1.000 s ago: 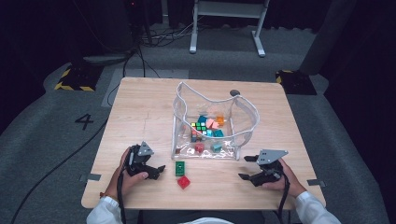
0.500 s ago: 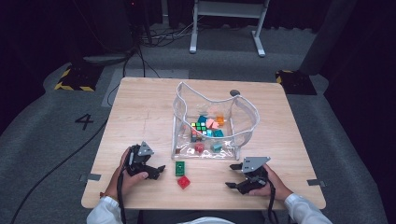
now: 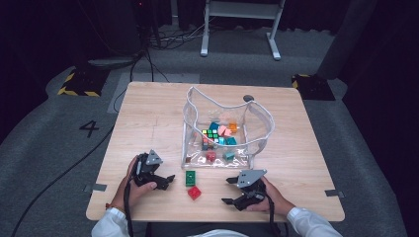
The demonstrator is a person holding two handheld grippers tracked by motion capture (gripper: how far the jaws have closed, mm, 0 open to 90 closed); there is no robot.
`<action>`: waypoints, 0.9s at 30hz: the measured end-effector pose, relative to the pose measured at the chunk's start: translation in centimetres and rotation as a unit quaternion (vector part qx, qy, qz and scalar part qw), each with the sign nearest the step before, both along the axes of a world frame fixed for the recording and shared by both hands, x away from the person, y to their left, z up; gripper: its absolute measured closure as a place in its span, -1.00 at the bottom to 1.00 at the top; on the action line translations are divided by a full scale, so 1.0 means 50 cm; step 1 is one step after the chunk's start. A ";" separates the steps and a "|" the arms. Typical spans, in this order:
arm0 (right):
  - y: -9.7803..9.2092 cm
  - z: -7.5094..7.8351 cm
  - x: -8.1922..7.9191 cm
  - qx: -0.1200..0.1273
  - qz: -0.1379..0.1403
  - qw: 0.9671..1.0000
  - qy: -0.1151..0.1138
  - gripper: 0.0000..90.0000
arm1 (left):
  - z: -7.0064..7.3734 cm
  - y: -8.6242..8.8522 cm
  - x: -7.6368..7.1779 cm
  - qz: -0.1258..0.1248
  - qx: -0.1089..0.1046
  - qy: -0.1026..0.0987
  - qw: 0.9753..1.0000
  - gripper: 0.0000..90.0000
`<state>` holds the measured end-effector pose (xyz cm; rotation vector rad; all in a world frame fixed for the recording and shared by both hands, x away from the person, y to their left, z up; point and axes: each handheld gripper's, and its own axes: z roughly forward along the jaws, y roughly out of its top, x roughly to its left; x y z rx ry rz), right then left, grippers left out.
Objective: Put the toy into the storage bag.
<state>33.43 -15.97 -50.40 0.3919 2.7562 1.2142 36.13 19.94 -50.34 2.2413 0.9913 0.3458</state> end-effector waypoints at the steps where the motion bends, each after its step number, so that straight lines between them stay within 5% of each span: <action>1: 0.009 0.001 0.000 0.000 0.004 1.000 -0.002 -0.38 | 0.000 0.000 0.000 0.000 0.000 0.000 1.000 -0.92; 10: 0.112 0.000 -0.023 -0.003 0.036 0.999 -0.001 -0.40 | 0.000 0.000 0.000 0.000 0.000 0.000 1.000 -0.92; 12: 0.132 -0.002 -0.018 0.003 0.043 0.999 -0.020 -0.40 | 0.000 0.000 0.000 0.000 0.000 0.000 1.000 -0.92; 13: 0.142 0.000 -0.024 -0.003 0.028 1.000 -0.003 -0.40 | 0.000 0.000 -0.001 0.001 0.000 0.002 1.000 -0.92; 15: 0.157 -0.002 -0.019 0.004 0.035 0.999 -0.020 -0.40 | 0.000 0.000 -0.001 0.002 0.000 0.002 1.000 -0.92; 26: 0.194 -0.001 -0.027 0.000 -0.011 1.000 -0.007 -0.39 | 0.000 0.000 -0.002 0.002 0.000 0.001 1.000 -0.92; 27: 0.193 -0.002 -0.021 0.004 -0.003 1.000 -0.023 -0.33 | 0.000 0.000 -0.002 0.003 0.000 0.001 1.000 -0.92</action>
